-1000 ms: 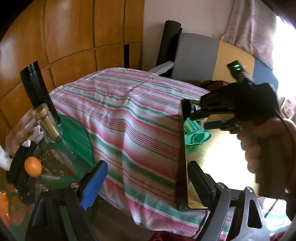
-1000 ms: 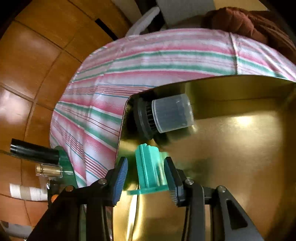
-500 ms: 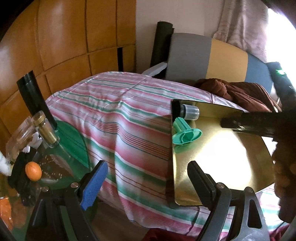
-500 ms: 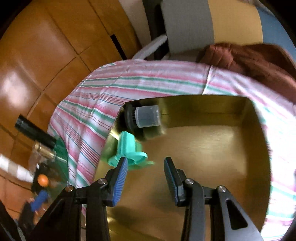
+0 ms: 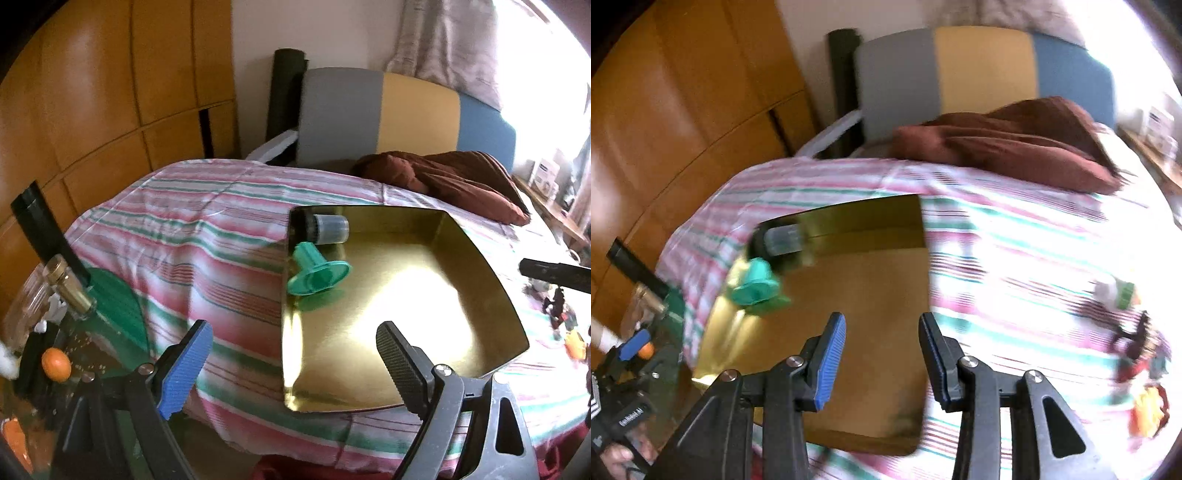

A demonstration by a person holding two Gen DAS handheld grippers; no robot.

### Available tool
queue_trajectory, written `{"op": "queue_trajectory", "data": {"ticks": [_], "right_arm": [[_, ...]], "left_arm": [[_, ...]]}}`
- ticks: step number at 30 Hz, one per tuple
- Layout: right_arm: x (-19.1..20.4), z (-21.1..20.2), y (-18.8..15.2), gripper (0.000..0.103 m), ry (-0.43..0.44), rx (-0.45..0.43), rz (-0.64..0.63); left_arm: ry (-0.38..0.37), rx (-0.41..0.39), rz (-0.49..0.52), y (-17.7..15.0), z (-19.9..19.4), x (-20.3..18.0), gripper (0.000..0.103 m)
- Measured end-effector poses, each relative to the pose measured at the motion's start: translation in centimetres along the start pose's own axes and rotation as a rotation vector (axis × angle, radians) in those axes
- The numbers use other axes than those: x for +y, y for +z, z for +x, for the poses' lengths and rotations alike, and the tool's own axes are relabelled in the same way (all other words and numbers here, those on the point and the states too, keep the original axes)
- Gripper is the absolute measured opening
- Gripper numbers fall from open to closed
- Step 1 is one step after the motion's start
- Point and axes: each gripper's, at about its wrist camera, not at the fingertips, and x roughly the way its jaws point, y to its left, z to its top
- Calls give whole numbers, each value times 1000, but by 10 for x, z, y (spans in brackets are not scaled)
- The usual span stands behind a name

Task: Organize rigid objects
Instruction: 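Open the right tool to drop the teal piece in the tray, then move both tools back to the toys and grasp the brown brush with the left tool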

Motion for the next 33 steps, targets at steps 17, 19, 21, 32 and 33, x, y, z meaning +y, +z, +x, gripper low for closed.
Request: {"op": "queue_trajectory", "data": {"ticks": [17, 19, 21, 32, 33], "right_arm": [[-266, -96, -53, 43, -436, -158, 545], [-297, -102, -77, 43, -495, -185, 643], [-322, -102, -93, 45, -525, -120, 779], [-360, -100, -118, 45, -294, -147, 1059], [-363, -100, -119, 45, -285, -147, 1061]], "left_arm": [[-214, -15, 222, 17, -9, -96, 91], [-243, -10, 257, 17, -10, -112, 91], [-278, -1, 300, 18, -9, -133, 91], [-482, 134, 444, 1, 13, -253, 72], [-495, 148, 451, -1, 16, -262, 71]]}}
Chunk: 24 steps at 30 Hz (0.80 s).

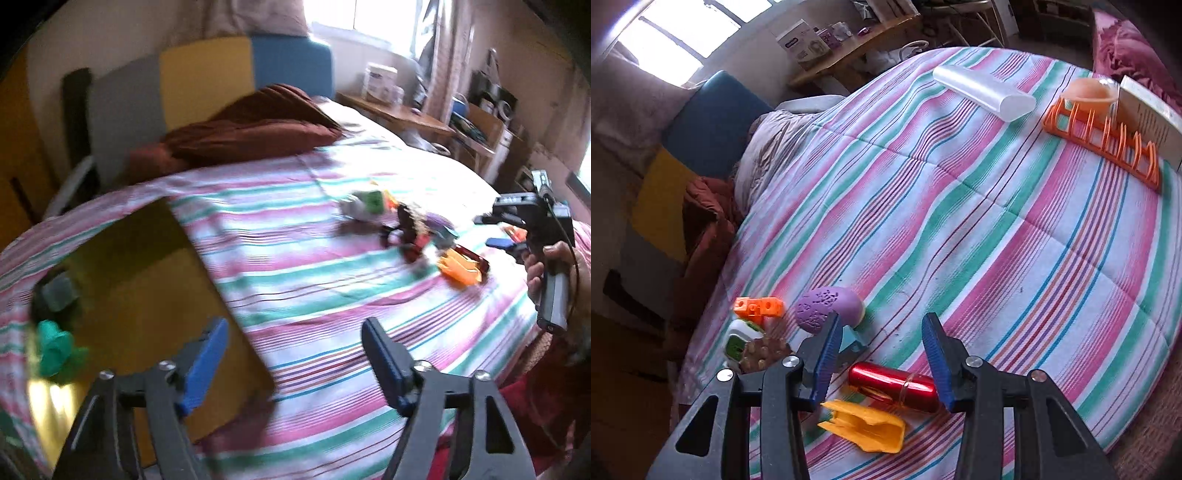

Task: Organize rigid objects
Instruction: 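Move both tools back to the toys and grasp the brown brush with the left tool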

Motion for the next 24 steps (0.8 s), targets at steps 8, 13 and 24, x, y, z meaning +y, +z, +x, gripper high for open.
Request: {"op": "queue_trajectory", "data": {"ticks": [8, 13, 24], "right_arm": [[8, -2, -2, 45, 61, 18, -29], [11, -4, -2, 45, 92, 21, -31], [6, -1, 0, 45, 136, 55, 2]], "left_arm": [[-97, 67, 31, 32, 48, -48, 66], [-127, 74, 22, 63, 80, -68, 66], [-146, 112, 30, 114, 141, -110, 69]]}}
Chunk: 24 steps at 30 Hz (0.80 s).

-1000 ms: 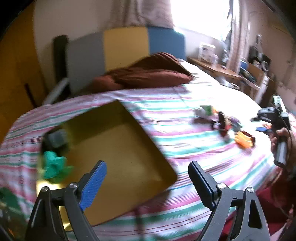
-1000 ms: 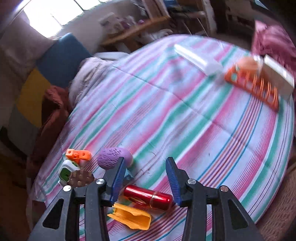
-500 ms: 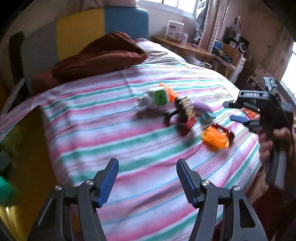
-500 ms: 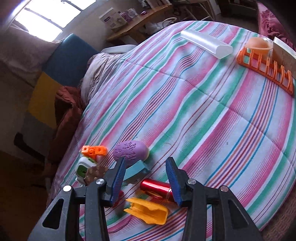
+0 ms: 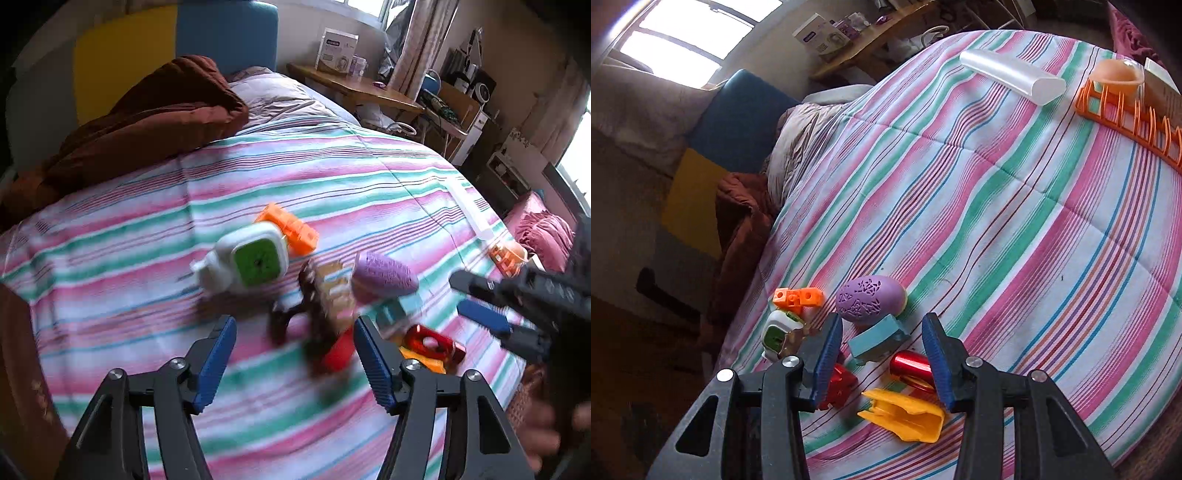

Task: Organize rigid objects
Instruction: 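Move both tools back to the toys and grasp the brown brush with the left tool, then lift the brown brush with the left tool while the right tool grasps the red lipstick tube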

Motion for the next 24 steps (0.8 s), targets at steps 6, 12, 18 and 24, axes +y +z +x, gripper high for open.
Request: {"op": "queue_trajectory", "data": {"ticks": [6, 12, 18, 24], "right_arm": [[-1, 0, 0, 45, 11, 4, 8], [-9, -5, 4, 45, 5, -34, 48], [-10, -5, 5, 45, 9, -35, 56], [-15, -4, 7, 45, 7, -28, 78]], "left_arm": [[18, 28, 22, 17, 33, -10, 72], [-44, 82, 0, 24, 60, -9, 48], [-41, 56, 16, 14, 43, 1, 40], [-15, 40, 2, -20, 4, 26, 40]]}}
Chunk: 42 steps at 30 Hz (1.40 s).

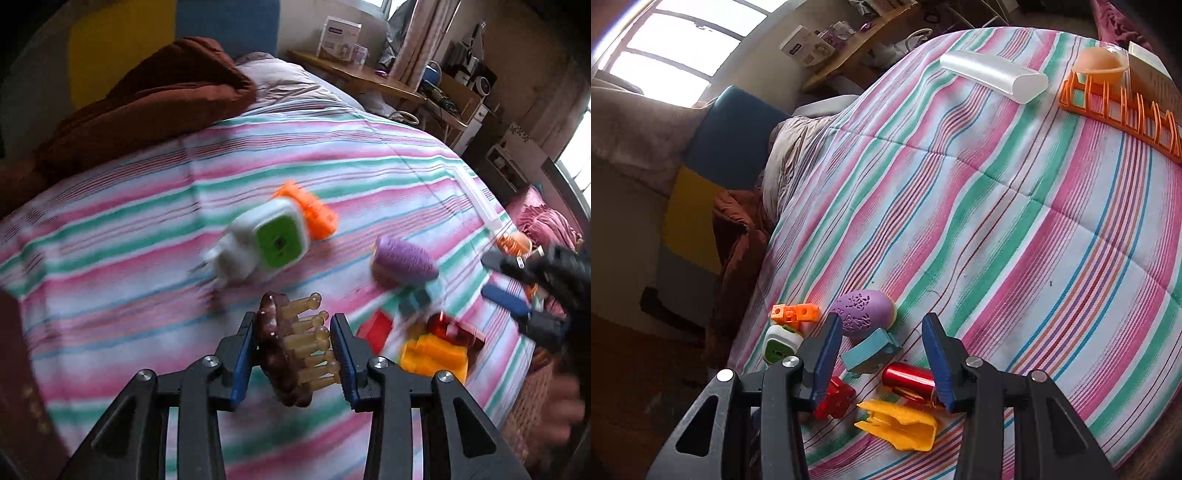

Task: Organize rigid objects
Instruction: 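Lift the brown brush with the left tool while the right tool grasps the red lipstick tube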

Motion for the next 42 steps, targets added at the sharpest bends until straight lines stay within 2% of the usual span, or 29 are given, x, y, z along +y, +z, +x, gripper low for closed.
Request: {"op": "queue_trajectory", "data": {"ticks": [6, 11, 15, 19, 22, 27, 30, 32, 39, 42], "right_arm": [[-6, 9, -1, 45, -11, 67, 27], [-2, 12, -3, 45, -82, 71, -18], [3, 25, -8, 45, -141, 126, -66], [19, 43, -20, 45, -185, 214, -187], [31, 48, -28, 45, -226, 222, -279], [31, 50, -29, 45, -233, 224, -293], [23, 43, -24, 33, -245, 201, -251], [18, 39, -20, 25, -295, 175, -248], [22, 41, -23, 28, -324, 192, -311], [22, 40, -24, 34, -313, 196, -312]], "left_arm": [[5, 6, 40, -54, -33, 7, 40], [-7, 16, 62, -93, -50, 4, 40], [4, -1, 94, -112, -61, -1, 40], [6, -16, 95, -116, -62, -2, 40], [-3, -20, 78, -115, -61, 1, 40], [-5, -25, 60, -116, -62, 3, 40], [-1, -29, 59, -117, -62, 2, 40], [-1, -31, 59, -118, -62, 2, 40], [-15, -24, 41, -117, -60, 4, 41], [-20, -17, 33, -117, -58, 4, 40]]}}
